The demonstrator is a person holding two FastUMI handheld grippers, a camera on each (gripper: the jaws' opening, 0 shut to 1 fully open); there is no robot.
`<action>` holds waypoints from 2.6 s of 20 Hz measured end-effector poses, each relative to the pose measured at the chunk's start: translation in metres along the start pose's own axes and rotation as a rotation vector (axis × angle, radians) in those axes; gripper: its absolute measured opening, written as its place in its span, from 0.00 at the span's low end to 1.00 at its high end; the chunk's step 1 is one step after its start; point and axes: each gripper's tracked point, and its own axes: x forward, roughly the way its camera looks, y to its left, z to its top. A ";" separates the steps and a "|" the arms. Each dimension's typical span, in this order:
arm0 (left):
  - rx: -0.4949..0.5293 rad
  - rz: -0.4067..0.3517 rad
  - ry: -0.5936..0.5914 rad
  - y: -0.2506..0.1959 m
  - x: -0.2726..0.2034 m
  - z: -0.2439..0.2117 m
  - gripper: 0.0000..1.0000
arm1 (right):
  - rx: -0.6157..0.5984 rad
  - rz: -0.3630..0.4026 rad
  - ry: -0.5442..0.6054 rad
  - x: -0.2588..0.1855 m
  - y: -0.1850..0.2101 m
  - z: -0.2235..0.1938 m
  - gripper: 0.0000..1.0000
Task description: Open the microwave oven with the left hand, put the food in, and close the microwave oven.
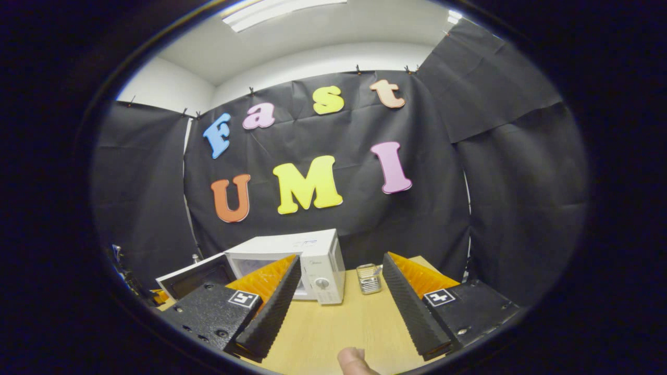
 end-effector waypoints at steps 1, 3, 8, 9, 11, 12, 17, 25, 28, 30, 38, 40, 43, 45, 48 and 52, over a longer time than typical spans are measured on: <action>0.006 -0.014 0.005 -0.007 0.002 -0.005 0.00 | 0.005 0.005 -0.009 -0.003 0.000 0.006 1.00; 0.019 -0.054 0.014 -0.023 0.003 -0.008 0.00 | -0.013 -0.009 -0.022 -0.012 -0.006 0.013 1.00; 0.035 -0.178 0.014 -0.077 0.014 -0.012 0.00 | -0.068 -0.054 -0.045 -0.038 -0.020 0.030 1.00; 0.042 -0.199 0.023 -0.088 0.017 -0.015 0.00 | -0.077 -0.057 -0.046 -0.043 -0.025 0.032 1.00; 0.061 -0.249 0.005 -0.114 0.021 -0.014 0.00 | -0.098 -0.066 -0.058 -0.048 -0.036 0.040 1.00; 0.066 -0.278 -0.010 -0.128 0.025 -0.013 0.00 | -0.108 -0.072 -0.066 -0.050 -0.041 0.045 1.00; 0.026 -0.445 -0.011 -0.193 0.046 -0.014 0.00 | -0.128 -0.075 -0.115 -0.052 -0.054 0.063 1.00; 0.080 -0.508 -0.003 -0.262 0.091 -0.024 0.00 | -0.128 -0.087 -0.140 -0.053 -0.075 0.068 0.99; 0.070 -0.513 -0.006 -0.280 0.107 -0.021 0.00 | -0.124 -0.093 -0.151 -0.052 -0.086 0.069 1.00; 0.068 -0.510 0.007 -0.290 0.120 -0.022 0.00 | -0.124 -0.101 -0.153 -0.050 -0.093 0.068 1.00; 0.051 -0.479 0.056 -0.335 0.169 -0.010 0.00 | -0.106 -0.090 -0.162 -0.055 -0.107 0.065 1.00; 0.072 -0.444 0.053 -0.343 0.180 -0.001 0.00 | -0.103 -0.078 -0.157 -0.059 -0.105 0.062 1.00; 0.041 -0.434 0.088 -0.362 0.189 0.000 0.00 | -0.105 -0.073 -0.166 -0.067 -0.105 0.064 1.00; 0.013 -0.404 0.124 -0.364 0.194 -0.004 0.00 | -0.106 -0.076 -0.162 -0.073 -0.104 0.064 1.00; -0.003 -0.398 0.123 -0.366 0.195 -0.003 0.00 | -0.100 -0.075 -0.152 -0.083 -0.101 0.064 1.00; 0.028 -0.376 0.117 -0.367 0.196 -0.003 0.00 | -0.101 -0.086 -0.155 -0.097 -0.099 0.066 1.00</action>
